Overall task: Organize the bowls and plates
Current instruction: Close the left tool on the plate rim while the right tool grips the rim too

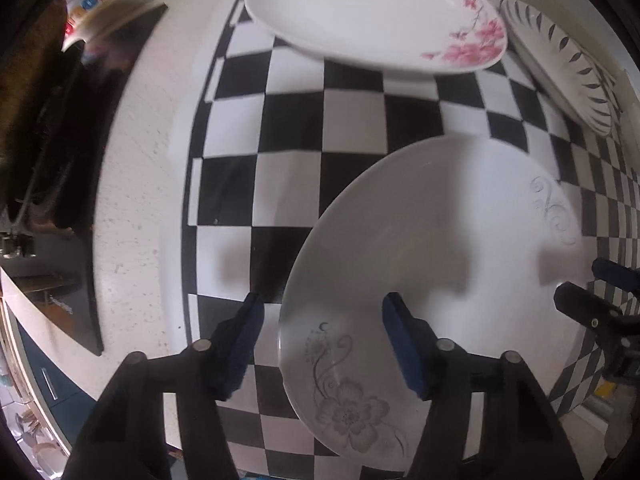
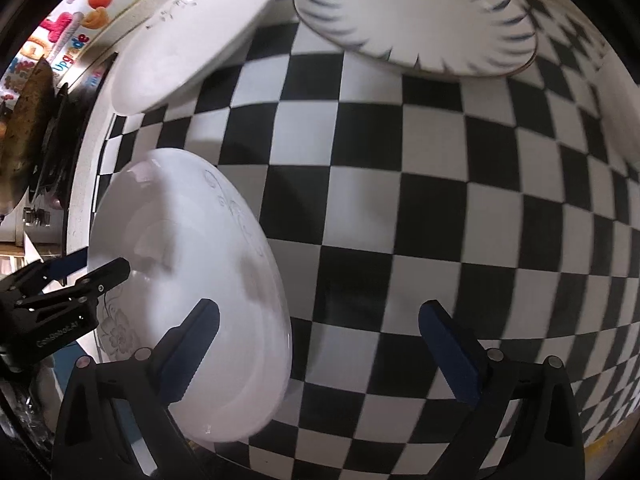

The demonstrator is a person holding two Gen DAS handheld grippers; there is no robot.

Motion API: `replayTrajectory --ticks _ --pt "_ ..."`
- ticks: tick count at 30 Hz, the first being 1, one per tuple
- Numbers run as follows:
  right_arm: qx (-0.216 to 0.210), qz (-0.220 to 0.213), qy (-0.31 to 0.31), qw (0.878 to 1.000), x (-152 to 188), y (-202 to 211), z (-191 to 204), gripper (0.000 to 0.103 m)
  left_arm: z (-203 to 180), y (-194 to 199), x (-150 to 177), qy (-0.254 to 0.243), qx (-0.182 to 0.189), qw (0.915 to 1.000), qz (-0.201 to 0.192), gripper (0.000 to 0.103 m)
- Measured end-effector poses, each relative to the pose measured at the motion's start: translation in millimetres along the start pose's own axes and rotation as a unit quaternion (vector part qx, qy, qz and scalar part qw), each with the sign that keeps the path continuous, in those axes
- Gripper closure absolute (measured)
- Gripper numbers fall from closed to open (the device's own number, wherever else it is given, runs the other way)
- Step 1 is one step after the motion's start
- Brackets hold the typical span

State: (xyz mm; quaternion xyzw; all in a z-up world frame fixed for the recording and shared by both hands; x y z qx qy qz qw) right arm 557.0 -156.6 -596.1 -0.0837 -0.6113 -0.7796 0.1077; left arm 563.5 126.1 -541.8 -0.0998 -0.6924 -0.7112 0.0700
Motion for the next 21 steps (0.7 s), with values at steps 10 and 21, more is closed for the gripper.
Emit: replayTrajectory --ticks 10,21 --pt "0.007 0.011 0.012 1.0 -8 0 20 0.037 3 3 -6 -0.02 0.046 0.9987 0.01 0.051" --pt "-0.038 0.022 -0.018 0.999 -5 1 27 0.076 6 3 2 -0.053 0.074 0.9956 0.018 0.064"
Point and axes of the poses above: each gripper's, at about its wrist camera, not at the fingertips, and y roughly against the way its jaws point, z to its left, x to its underside, the point moved 10 cm from there along -y, roughly the way its jaws point, and after that the axes turned 14 degrees about z, right-handed, at the moved point
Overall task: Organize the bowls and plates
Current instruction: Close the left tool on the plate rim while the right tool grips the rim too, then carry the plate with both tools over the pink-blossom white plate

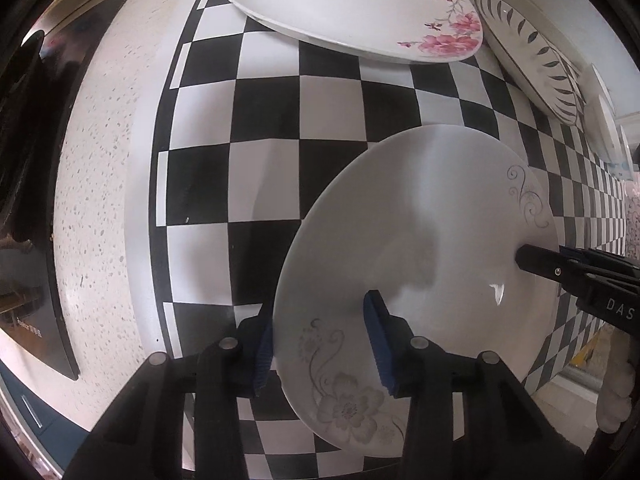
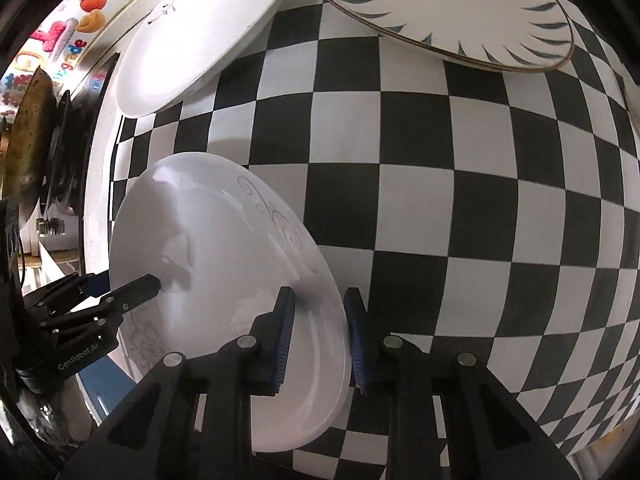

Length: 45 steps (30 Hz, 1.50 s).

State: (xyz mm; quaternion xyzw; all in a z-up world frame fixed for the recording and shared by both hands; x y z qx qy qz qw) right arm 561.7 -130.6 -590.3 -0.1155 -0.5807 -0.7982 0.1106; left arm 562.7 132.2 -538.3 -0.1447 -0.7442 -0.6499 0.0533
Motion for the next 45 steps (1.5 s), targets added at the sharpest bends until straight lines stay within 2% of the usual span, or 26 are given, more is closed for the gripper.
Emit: replayTrajectory --ticks 5,15,19,24,26,30,35,39,45 --pt "-0.011 0.002 -0.012 1.0 9 -2 -10 0.077 -10 -7 8 -0.002 -0.007 0.9999 0.014 0.064" --pt "-0.026 -0.025 -0.021 0.999 10 27 -34 0.077 -75 3 8 -0.017 -0.023 0.9996 0.005 0.064" --pt "-0.026 -0.036 -0.026 0.999 14 46 -59 0.077 -104 9 -2 -0.029 -0.026 0.9992 -0.005 0.064" --pt "-0.038 -0.044 -0.046 0.997 22 65 -103 0.077 -158 12 -13 -0.048 -0.032 0.9983 -0.007 0.064" --pt "-0.043 -0.046 -0.055 0.997 25 70 -119 0.076 -188 14 -17 -0.058 -0.036 0.9977 -0.005 0.064" --pt "-0.047 -0.044 -0.067 0.996 28 72 -149 0.076 -215 3 -23 -0.069 -0.042 0.9967 0.003 0.064" --pt "-0.045 -0.029 -0.072 0.996 33 63 -181 0.077 -227 -20 -33 -0.072 -0.048 0.996 0.023 0.064" --pt "-0.042 -0.016 -0.068 0.997 28 50 -184 0.077 -239 -30 -26 -0.066 -0.059 0.9956 0.031 0.064" --pt "-0.034 0.003 -0.048 0.998 27 34 -184 0.077 -227 -50 -23 -0.043 -0.067 0.996 0.041 0.064"
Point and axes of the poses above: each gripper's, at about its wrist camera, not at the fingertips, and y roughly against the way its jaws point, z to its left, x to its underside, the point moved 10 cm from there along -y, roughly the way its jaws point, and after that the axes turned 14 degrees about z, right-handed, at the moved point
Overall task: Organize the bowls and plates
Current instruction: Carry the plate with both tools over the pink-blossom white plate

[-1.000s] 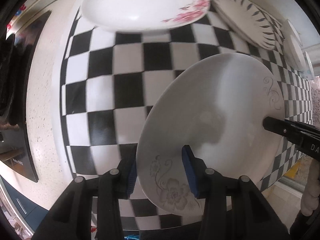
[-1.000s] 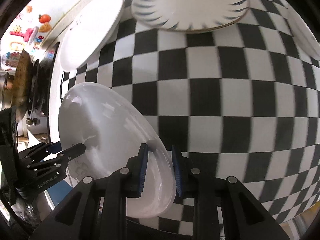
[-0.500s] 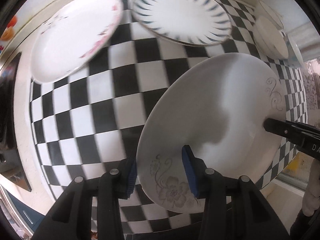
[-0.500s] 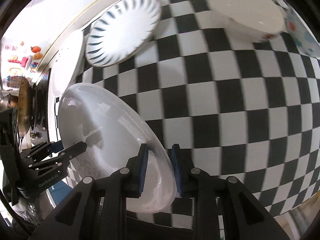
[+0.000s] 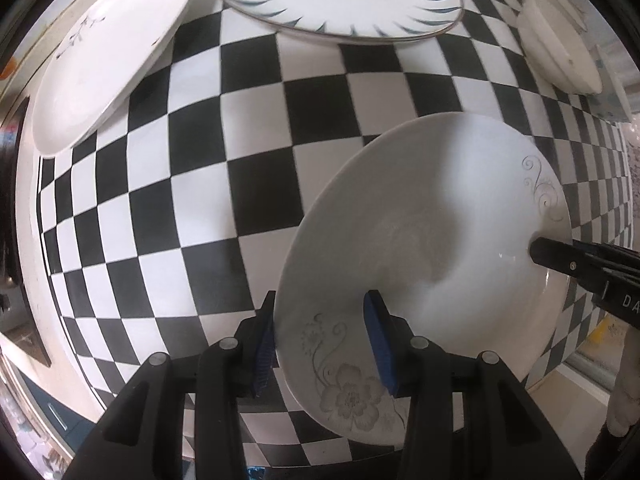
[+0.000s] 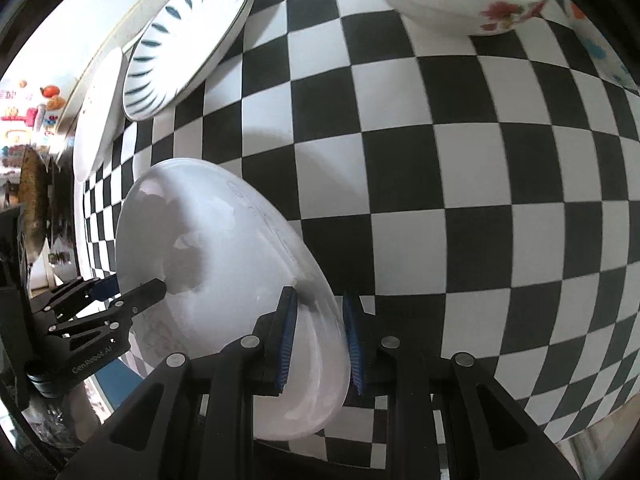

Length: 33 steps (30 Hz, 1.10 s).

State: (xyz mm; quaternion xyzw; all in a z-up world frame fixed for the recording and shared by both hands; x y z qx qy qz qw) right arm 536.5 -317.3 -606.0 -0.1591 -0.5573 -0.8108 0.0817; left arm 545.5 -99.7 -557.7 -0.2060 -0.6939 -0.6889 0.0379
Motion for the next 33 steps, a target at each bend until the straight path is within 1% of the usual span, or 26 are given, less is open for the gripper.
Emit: replayTrajectory --ticks 3,9,13,14,17,19,20,22,24,25,26,27,29,31,33 --pt "0.007 0.001 0.013 1.0 -1 -4 4 0.077 -7 -9 1 0.014 0.004 0.9999 0.005 0.064" --pt "0.003 0.008 0.018 1.0 -4 -7 11 0.078 -15 -16 -4 0.026 0.005 0.9996 0.003 0.064" --pt "0.004 0.011 0.022 1.0 -4 -6 10 0.078 -15 -15 -4 0.036 0.01 0.9993 0.002 0.064" --pt "0.003 0.012 0.022 1.0 -4 -5 10 0.078 -13 -9 -4 0.04 0.009 0.9992 -0.001 0.064" --pt "0.005 0.003 0.016 1.0 -1 12 4 0.078 -2 13 -2 0.061 -0.009 0.9977 -0.029 0.063" --pt "0.007 -0.009 0.015 1.0 0 27 3 0.077 11 33 2 0.077 -0.012 0.9955 -0.055 0.063" --pt "0.004 -0.019 0.018 1.0 1 40 6 0.075 21 49 4 0.089 -0.015 0.9931 -0.075 0.063" --pt "-0.002 -0.041 0.029 0.999 0 63 16 0.059 39 75 5 0.106 -0.019 0.9883 -0.108 0.063" --pt "-0.021 -0.08 0.046 0.995 -8 91 40 0.03 59 97 3 0.121 -0.026 0.9829 -0.137 0.061" --pt "-0.029 -0.092 0.053 0.994 -12 99 51 0.026 77 113 0 0.125 -0.027 0.9808 -0.147 0.06" --pt "-0.038 -0.099 0.061 0.993 -19 106 66 0.022 91 119 0 0.13 -0.028 0.9784 -0.158 0.06" --pt "-0.045 -0.099 0.066 0.992 -25 109 78 0.022 108 124 -6 0.141 -0.029 0.9755 -0.167 0.06" --pt "-0.053 -0.08 0.082 0.992 -48 109 115 0.022 138 126 -16 0.154 -0.024 0.9732 -0.169 0.059" --pt "-0.054 -0.071 0.105 0.991 -68 106 143 0.022 168 116 -29 0.176 0.0 0.9709 -0.162 0.059" --pt "-0.03 -0.085 0.131 0.987 -101 103 179 0.022 194 108 -39 0.195 0.029 0.9696 -0.145 0.06"
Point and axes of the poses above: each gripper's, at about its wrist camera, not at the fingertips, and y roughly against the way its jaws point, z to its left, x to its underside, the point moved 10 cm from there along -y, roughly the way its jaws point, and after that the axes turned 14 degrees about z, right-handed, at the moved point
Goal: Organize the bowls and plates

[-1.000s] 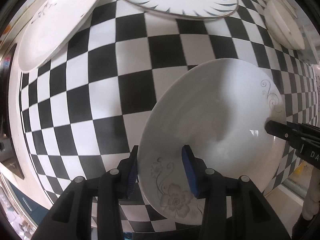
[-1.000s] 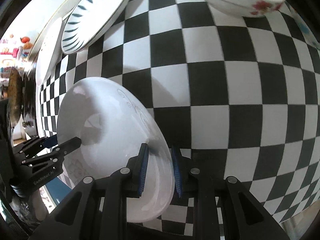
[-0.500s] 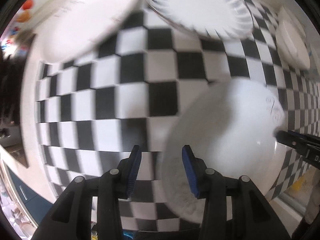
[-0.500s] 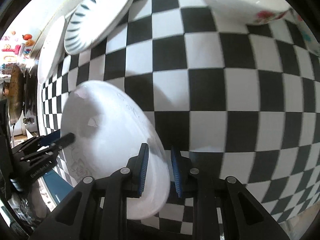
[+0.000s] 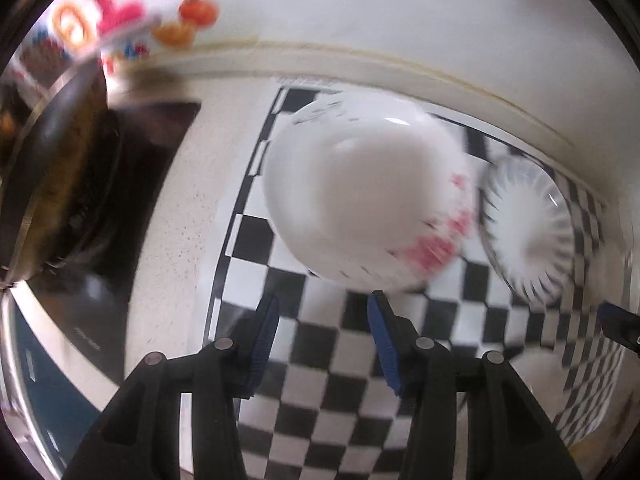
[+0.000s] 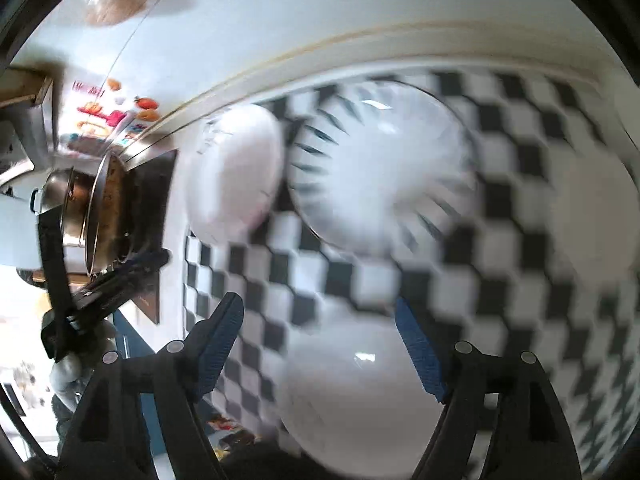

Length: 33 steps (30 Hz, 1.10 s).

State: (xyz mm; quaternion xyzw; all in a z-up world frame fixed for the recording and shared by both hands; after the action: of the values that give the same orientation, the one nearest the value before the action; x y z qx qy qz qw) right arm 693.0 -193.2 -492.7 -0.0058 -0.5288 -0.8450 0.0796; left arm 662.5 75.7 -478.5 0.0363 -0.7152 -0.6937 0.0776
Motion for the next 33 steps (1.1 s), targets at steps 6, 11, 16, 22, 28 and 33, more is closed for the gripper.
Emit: replayTrajectory --ticks 6,11,16,22,28,33 --pt "0.036 -0.022 0.078 0.996 -103 -35 51 0.023 39 -55 -46 0.048 0.052 0.9956 0.061 0.06" --pt "0.057 0.038 0.09 0.994 -155 -83 53 0.028 46 -78 -65 0.054 0.088 0.9912 0.083 0.06" --pt "0.064 0.095 0.08 0.99 -170 -119 42 0.042 43 -85 -79 0.04 0.095 0.9913 0.082 0.067" --pt "0.096 0.113 0.087 0.985 -166 -132 36 0.077 38 -88 -89 0.032 0.091 0.9924 0.077 0.076" --pt "0.075 0.119 0.08 0.987 -151 -130 32 0.082 45 -86 -89 0.03 0.082 0.993 0.079 0.076" --pt "0.069 0.11 0.075 0.989 -134 -120 34 0.082 46 -69 -84 0.017 0.07 0.9947 0.073 0.076"
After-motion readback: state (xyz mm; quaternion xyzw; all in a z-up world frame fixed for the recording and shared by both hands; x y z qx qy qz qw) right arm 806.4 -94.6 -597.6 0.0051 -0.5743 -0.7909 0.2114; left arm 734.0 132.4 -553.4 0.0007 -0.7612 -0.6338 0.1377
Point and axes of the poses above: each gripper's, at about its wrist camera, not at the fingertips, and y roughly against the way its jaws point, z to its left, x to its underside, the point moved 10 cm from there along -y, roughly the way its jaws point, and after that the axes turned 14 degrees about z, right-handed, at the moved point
